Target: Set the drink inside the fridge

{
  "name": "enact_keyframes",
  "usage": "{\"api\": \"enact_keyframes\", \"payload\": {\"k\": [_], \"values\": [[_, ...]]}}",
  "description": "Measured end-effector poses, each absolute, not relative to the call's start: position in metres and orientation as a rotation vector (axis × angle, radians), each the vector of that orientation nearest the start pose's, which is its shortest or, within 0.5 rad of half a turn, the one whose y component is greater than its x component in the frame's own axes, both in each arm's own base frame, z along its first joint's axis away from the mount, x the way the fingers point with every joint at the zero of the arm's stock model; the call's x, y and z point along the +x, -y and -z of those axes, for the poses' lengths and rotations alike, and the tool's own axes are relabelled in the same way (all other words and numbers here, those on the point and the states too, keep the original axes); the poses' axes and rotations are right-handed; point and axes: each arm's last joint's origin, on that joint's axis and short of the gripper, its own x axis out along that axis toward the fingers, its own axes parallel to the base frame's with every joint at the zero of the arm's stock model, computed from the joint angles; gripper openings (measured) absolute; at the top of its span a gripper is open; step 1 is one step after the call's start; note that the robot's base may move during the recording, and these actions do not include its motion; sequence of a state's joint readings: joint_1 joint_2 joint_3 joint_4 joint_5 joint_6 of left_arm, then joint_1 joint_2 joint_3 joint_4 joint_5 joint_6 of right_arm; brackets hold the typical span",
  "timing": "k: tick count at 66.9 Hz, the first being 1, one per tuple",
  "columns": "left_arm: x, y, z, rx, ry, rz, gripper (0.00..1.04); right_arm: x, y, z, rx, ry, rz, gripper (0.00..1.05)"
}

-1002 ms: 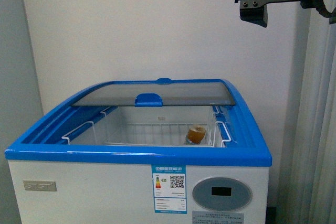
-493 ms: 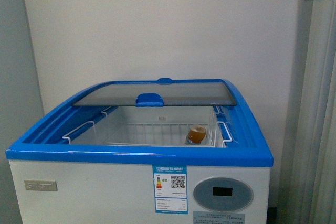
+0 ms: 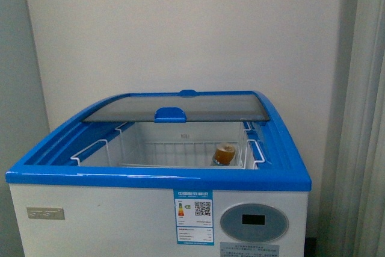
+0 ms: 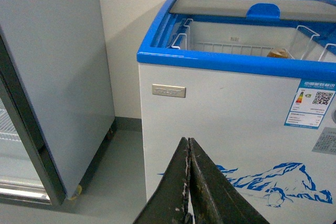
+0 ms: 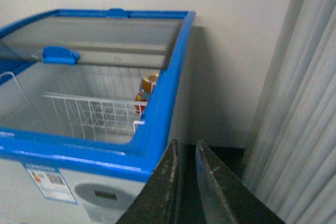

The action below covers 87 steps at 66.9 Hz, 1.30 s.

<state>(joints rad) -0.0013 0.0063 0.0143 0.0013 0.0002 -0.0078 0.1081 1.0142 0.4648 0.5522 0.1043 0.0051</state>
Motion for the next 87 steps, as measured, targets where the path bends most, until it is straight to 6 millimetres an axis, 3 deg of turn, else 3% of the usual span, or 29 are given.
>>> {"api": "enact_keyframes", "payload": {"k": [13,14,15,57,87], "values": [[0.097,0.0,-0.168,-0.008,0.009,0.002,0.03,0.184,-0.009,-0.215,0.004,-0.014,-0.017,0.03],[0.097,0.0,-0.168,-0.008,0.01,0.002,0.03,0.163,0.0,-0.198,0.005,-0.008,-0.001,0.03],[0.097,0.0,-0.168,-0.008,0.009,0.002,0.03,0.162,0.0,-0.196,0.005,-0.009,-0.001,0.03],[0.097,0.0,-0.168,-0.008,0.009,0.002,0.03,0.126,0.0,-0.17,0.005,0.003,-0.002,0.03],[0.097,0.0,-0.168,-0.007,0.009,0.002,0.03,0.114,0.0,-0.172,0.004,0.017,-0.002,0.03]]}}
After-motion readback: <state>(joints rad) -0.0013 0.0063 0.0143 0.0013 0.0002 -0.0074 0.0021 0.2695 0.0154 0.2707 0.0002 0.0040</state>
